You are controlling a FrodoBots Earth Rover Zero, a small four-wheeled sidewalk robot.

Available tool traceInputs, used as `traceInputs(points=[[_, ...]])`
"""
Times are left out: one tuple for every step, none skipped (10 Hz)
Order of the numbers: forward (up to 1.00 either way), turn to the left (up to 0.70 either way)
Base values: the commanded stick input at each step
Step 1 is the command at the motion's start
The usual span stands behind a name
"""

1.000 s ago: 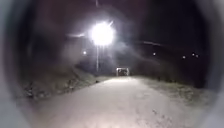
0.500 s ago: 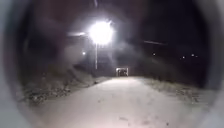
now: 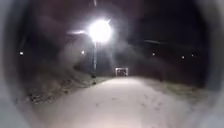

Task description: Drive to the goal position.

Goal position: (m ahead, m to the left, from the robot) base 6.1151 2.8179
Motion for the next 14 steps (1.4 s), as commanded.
traceInputs(points=[[0.7, 0.0], [0.7, 0.0], [0.7, 0.0], [0.7, 0.0], [0.7, 0.0], [0.7, 0.0], [0.7, 0.0], [0.7, 0.0], [0.7, 0.02], [0.7, 0.14], [0.7, 0.14], [0.7, 0.14], [0.7, 0.14], [0.7, 0.01]])
